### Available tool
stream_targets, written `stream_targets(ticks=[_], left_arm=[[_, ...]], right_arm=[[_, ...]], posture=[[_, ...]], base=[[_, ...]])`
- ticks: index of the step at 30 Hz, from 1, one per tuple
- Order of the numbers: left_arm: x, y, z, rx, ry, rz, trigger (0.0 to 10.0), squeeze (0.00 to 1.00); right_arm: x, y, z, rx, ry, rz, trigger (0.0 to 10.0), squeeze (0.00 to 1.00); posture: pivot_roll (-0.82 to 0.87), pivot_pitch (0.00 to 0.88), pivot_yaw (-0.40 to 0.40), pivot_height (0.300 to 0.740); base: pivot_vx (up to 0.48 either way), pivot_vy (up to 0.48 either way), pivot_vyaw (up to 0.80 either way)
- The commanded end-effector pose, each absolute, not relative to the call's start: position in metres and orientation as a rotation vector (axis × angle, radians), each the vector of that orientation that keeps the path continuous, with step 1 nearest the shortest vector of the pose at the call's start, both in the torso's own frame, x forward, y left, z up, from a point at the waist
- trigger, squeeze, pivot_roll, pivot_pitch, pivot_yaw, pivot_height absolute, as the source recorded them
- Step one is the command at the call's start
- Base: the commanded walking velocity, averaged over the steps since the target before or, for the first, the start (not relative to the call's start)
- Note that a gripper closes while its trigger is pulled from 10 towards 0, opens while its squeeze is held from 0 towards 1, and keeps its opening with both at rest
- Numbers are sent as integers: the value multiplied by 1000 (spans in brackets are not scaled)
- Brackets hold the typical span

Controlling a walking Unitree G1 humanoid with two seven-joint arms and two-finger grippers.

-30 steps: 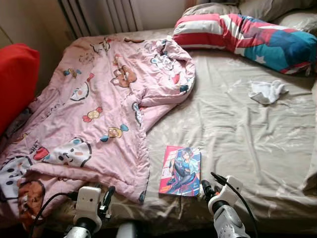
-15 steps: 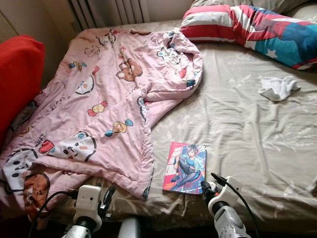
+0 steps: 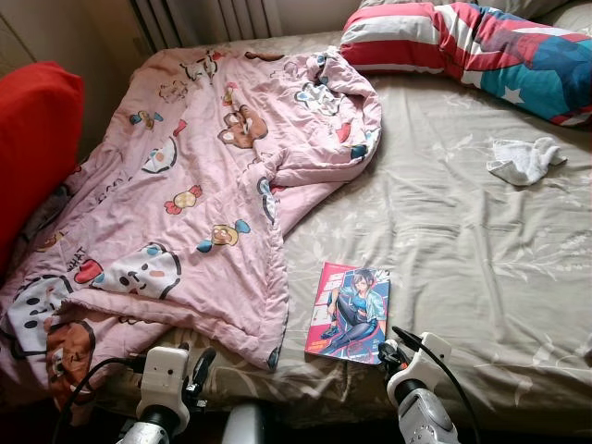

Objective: Clean up the room

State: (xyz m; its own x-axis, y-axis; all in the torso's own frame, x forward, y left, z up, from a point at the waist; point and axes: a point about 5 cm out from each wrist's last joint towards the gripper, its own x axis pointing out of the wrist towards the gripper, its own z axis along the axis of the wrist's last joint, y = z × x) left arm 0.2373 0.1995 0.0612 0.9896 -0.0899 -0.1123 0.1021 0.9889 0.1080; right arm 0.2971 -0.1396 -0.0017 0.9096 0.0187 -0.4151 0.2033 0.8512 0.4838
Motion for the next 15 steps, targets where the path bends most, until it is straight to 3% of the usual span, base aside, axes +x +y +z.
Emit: stream_targets(ticks=[1,15], left_arm=[[232,204,58,124,137,-90,10000,0],[243,200,57,123,128,-85,10000,0]], right_arm=[[282,-136,-17,546,490,-127,0,0],[293,-137,-3,463,397,-75,0,0]], posture=[[158,293,148,616],[137,244,122,616]], base=[[0,0,0],[0,0,0]])
